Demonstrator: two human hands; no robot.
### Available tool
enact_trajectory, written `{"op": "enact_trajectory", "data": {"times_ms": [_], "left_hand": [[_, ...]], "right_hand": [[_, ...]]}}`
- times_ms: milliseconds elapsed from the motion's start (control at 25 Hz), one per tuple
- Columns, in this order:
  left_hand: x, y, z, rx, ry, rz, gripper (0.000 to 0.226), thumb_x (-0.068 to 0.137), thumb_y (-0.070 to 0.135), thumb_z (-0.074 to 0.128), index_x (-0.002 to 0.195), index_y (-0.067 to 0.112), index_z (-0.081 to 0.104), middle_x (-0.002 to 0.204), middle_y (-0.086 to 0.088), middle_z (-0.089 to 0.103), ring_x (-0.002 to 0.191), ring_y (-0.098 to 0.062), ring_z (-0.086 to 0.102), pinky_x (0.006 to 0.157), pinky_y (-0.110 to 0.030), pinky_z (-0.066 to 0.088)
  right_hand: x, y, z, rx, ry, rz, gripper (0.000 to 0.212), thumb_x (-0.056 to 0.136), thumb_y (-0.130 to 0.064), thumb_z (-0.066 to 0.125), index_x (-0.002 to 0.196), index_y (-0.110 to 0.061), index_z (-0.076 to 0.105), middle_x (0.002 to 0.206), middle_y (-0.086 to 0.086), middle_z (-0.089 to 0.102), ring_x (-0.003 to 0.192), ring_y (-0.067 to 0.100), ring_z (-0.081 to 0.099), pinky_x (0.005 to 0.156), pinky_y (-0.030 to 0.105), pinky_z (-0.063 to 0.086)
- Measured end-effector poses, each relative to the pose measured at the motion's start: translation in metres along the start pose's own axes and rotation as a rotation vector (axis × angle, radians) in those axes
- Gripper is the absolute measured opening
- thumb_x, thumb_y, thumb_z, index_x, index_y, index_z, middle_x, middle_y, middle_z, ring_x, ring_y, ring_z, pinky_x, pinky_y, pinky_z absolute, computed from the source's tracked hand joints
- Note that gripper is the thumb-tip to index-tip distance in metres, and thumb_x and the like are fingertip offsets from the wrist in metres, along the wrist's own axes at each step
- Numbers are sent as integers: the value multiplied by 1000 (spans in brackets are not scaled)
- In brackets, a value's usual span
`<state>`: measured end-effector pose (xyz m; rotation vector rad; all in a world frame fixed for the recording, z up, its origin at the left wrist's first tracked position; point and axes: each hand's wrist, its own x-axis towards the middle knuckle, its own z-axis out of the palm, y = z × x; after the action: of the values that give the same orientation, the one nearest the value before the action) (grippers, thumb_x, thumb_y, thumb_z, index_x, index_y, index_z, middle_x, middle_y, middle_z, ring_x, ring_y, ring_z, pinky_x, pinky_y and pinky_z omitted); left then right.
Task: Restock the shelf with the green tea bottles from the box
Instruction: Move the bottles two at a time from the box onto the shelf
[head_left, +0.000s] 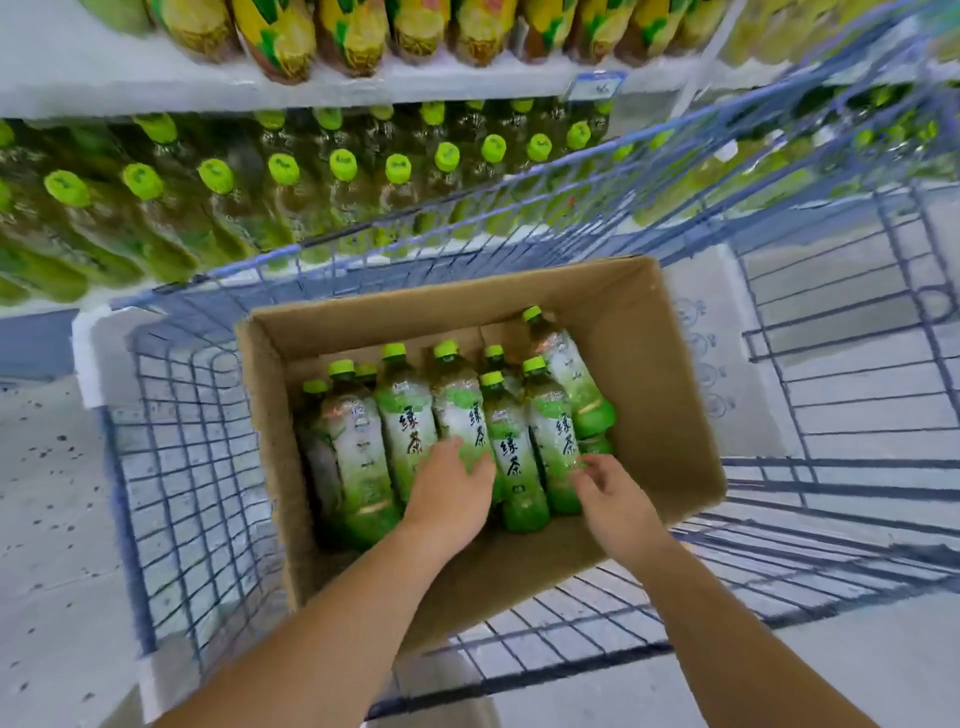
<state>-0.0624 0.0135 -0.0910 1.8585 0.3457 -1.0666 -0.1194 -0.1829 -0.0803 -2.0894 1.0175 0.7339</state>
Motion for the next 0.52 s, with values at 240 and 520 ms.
{"op": "enact_trajectory", "data": {"times_ms": [240, 520], "left_hand": [[45, 2, 32, 99, 125, -59, 77, 100, 44, 49, 158, 13, 9, 159, -11, 29, 127, -31, 55, 95, -36, 44], [73, 18, 25, 440, 214, -72, 69, 86, 31, 76, 126, -13, 40, 75, -5, 50, 63, -19, 64, 48, -26, 42]], "right_hand": [[63, 20, -2, -52, -50, -24, 56, 101, -42, 49, 149, -14, 39, 125, 4, 61, 109, 21, 58, 88, 30, 39], [90, 19, 3, -114, -118, -9, 52, 96, -41, 59, 140, -16, 46, 111, -1, 60, 89, 14, 56, 78, 31, 42]]}}
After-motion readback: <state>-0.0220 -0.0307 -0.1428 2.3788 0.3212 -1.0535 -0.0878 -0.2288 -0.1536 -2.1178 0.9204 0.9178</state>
